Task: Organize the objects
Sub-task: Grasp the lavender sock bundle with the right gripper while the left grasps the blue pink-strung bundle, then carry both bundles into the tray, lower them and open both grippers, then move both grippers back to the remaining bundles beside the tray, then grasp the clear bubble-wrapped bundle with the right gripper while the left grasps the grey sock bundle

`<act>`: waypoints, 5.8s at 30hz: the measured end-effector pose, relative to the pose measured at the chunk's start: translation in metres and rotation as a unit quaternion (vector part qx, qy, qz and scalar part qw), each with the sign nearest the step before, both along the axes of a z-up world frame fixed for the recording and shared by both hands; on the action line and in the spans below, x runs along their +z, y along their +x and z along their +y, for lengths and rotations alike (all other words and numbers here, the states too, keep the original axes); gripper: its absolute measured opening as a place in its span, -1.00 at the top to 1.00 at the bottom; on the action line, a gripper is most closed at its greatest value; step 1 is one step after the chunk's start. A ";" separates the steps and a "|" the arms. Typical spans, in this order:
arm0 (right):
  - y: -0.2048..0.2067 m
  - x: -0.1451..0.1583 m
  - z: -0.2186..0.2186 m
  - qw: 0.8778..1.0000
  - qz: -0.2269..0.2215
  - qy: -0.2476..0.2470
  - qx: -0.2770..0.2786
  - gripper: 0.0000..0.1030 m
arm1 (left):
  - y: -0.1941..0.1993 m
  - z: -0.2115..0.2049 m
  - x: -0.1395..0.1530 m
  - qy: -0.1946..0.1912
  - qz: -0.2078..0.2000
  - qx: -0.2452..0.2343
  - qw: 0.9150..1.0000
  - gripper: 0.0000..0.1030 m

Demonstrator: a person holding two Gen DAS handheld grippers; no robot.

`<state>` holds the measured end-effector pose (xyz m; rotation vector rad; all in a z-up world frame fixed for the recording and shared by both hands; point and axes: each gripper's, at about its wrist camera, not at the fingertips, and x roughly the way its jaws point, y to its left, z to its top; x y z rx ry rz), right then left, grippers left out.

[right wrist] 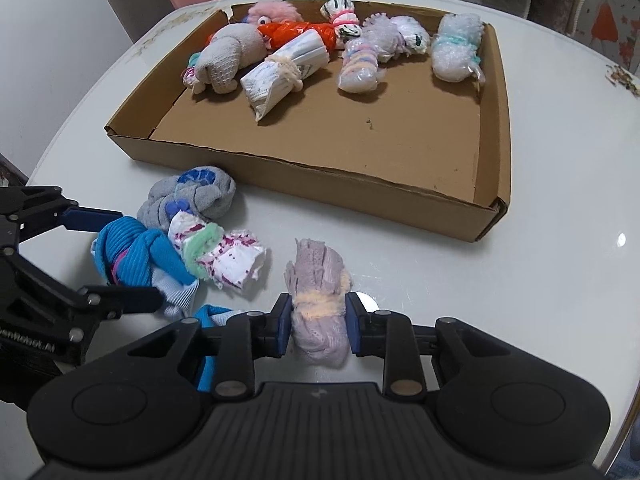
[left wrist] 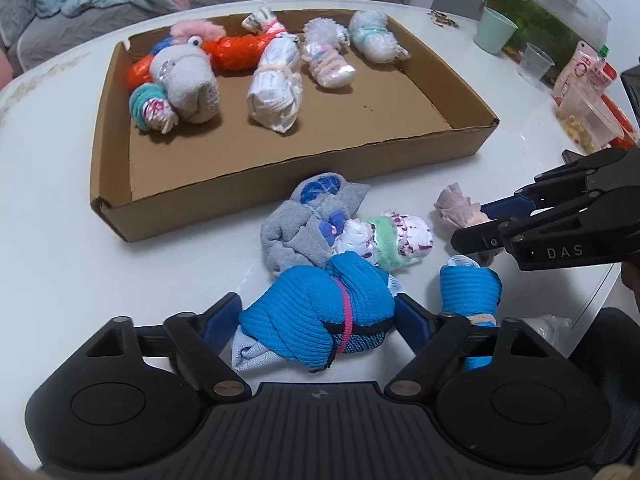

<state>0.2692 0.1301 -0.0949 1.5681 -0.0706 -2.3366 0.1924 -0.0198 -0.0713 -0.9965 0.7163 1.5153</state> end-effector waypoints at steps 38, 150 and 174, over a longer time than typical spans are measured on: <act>-0.095 0.091 -0.041 0.995 0.093 -0.027 0.016 0.52 | -0.096 0.037 0.070 0.124 0.040 0.104 0.986 -0.40; 0.092 0.015 -0.039 0.994 0.068 0.048 0.076 -0.24 | -0.006 -0.024 0.018 -0.005 -0.023 -0.003 1.000 -0.97; 0.090 0.004 -0.036 0.996 0.059 0.033 0.053 0.23 | 0.005 -0.012 -0.002 0.016 -0.025 -0.024 0.999 -0.06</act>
